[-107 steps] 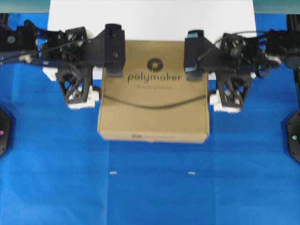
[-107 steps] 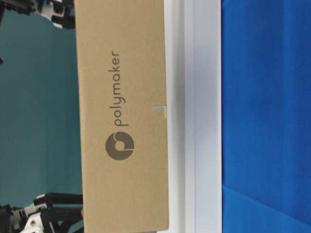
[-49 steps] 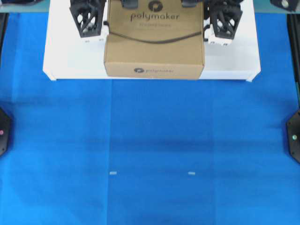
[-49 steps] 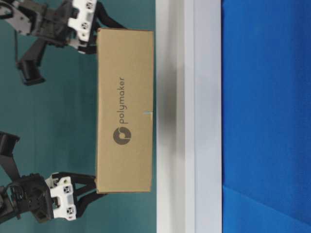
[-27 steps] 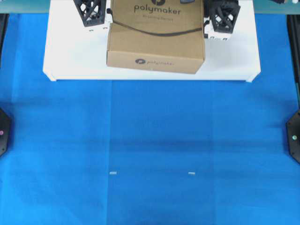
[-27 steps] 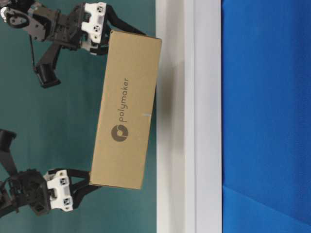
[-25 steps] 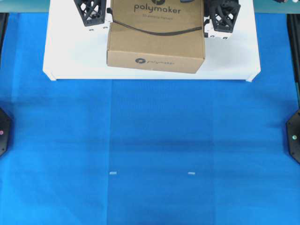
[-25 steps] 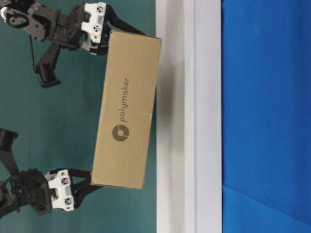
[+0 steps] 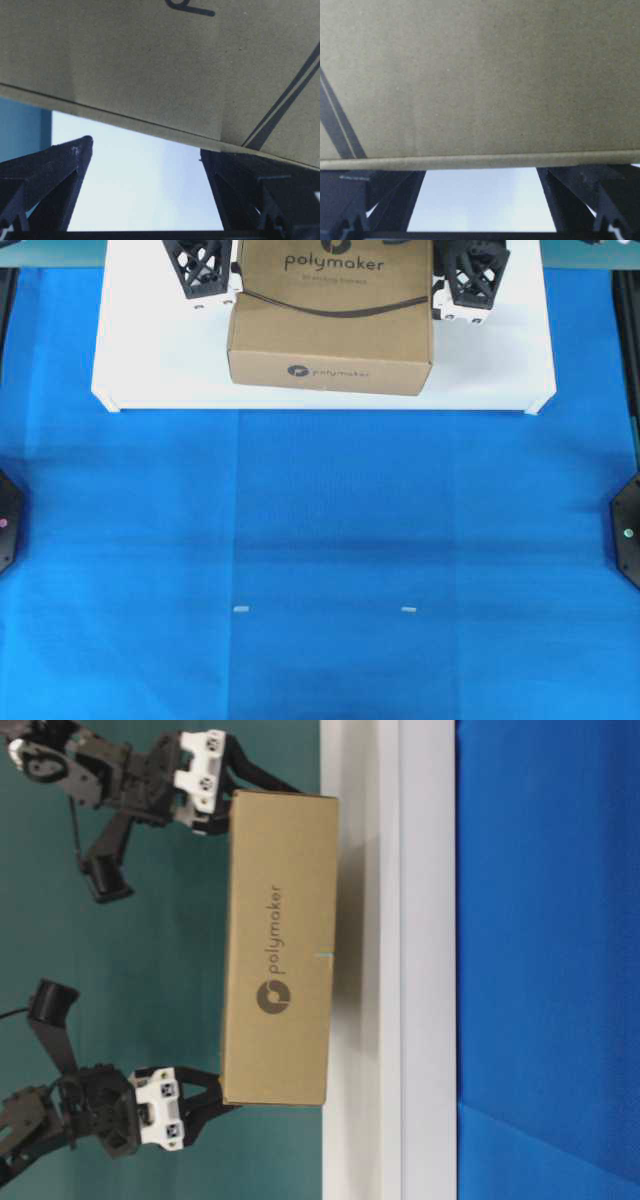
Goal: Place the cardboard box on the stand after clamping it between your arms.
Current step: 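Lower the box onto the white stand between both grippers, then release the box and move both grippers outward away from it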
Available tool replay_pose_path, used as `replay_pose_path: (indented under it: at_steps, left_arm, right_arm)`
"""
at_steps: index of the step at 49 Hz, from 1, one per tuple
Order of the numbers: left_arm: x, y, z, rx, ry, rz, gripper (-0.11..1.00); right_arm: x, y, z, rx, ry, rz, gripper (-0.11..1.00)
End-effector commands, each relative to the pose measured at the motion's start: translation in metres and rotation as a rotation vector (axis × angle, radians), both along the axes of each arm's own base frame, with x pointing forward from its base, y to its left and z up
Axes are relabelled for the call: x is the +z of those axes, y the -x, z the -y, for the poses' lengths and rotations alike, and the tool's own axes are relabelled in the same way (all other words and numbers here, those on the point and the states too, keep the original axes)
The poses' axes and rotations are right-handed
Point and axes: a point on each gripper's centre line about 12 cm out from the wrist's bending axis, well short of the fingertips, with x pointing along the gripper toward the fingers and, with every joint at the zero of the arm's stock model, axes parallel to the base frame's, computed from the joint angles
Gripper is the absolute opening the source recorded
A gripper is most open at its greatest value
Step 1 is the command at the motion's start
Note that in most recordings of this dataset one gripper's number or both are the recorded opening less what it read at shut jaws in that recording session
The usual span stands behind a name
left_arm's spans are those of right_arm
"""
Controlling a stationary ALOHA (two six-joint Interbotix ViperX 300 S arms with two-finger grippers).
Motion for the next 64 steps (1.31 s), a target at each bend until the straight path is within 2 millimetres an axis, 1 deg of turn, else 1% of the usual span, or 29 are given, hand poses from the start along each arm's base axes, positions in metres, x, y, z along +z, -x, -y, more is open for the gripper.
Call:
replay_pose_path:
  at_steps: [1, 12, 19, 24, 31, 36, 50, 64]
  left_arm:
    - [0.022, -0.024, 0.0, -0.012, -0.081, 0.183, 0.84]
    - [0.009, -0.021, 0.0, 0.0, -0.06, 0.166, 0.84]
    - [-0.007, -0.019, 0.001, 0.003, -0.052, 0.157, 0.84]
    - [-0.013, -0.02, 0.001, 0.004, -0.055, 0.17, 0.84]
    - [-0.014, -0.019, -0.001, 0.008, -0.058, 0.173, 0.84]
    - [-0.015, -0.014, -0.006, 0.021, -0.058, 0.169, 0.84]
    - [-0.019, -0.001, -0.013, 0.042, -0.039, 0.12, 0.84]
    - [-0.016, 0.012, -0.009, 0.053, -0.036, 0.118, 0.84]
  right_arm:
    - [0.036, -0.04, -0.011, 0.063, 0.038, 0.181, 0.97]
    - [0.024, -0.041, -0.004, 0.071, 0.041, 0.164, 0.97]
    - [0.025, -0.039, 0.003, 0.079, 0.064, 0.169, 0.97]
    - [0.025, -0.037, 0.007, 0.072, 0.072, 0.173, 0.97]
    - [0.023, -0.036, 0.008, 0.069, 0.07, 0.171, 0.97]
    - [0.018, -0.033, 0.01, 0.059, 0.06, 0.157, 0.97]
    - [0.003, -0.006, 0.026, 0.013, 0.052, 0.106, 0.97]
    - [-0.005, 0.009, 0.03, 0.009, 0.053, 0.085, 0.97]
